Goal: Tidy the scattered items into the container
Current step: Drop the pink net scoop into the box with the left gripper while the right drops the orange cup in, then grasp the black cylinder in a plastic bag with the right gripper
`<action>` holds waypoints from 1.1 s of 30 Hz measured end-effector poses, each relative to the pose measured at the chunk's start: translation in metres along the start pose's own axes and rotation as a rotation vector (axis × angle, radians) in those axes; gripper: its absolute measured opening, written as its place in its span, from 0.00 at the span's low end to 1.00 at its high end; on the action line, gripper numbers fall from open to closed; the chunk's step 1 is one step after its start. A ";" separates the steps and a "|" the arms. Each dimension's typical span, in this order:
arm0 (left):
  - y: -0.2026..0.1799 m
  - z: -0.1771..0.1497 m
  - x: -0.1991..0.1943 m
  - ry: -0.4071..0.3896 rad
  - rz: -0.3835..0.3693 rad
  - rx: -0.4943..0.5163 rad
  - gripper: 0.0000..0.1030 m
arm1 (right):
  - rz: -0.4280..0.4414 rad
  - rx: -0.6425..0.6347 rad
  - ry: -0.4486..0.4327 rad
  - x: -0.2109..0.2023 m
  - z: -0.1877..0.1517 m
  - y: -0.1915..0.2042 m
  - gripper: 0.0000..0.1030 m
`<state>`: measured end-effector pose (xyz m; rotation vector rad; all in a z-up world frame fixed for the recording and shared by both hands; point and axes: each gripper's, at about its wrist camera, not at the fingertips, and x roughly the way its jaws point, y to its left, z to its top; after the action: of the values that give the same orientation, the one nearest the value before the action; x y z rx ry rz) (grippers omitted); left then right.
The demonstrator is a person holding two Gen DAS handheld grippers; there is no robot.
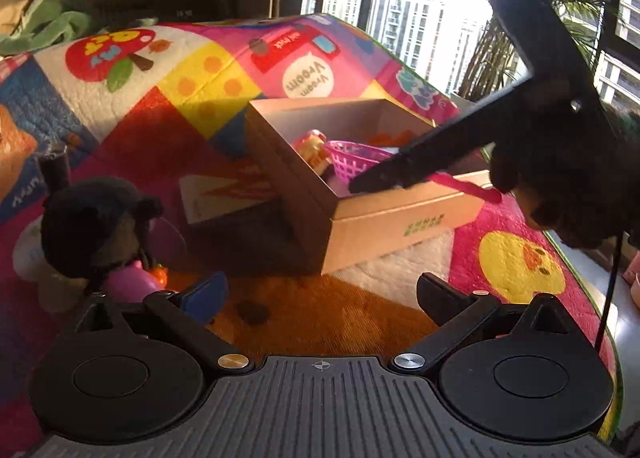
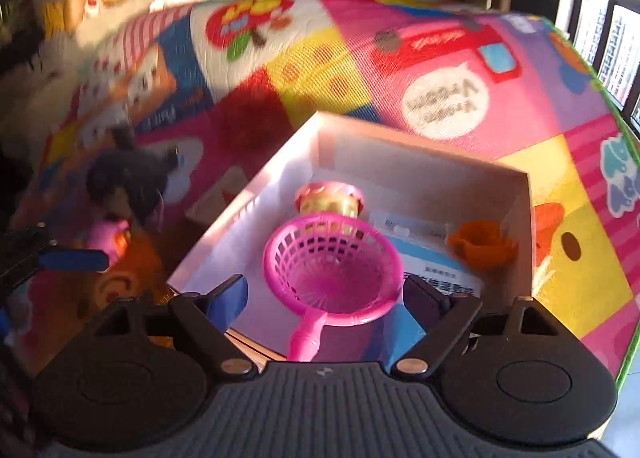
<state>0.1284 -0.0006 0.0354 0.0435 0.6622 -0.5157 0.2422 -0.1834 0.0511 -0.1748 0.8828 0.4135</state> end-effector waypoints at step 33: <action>0.068 -0.041 -0.044 -0.108 0.337 -0.179 1.00 | 0.167 -0.064 -0.158 0.029 0.095 0.155 0.85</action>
<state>0.1077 0.0867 0.0204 -0.0407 0.5785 -0.1323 0.2611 -0.0045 0.0918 -0.1254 0.7309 0.6036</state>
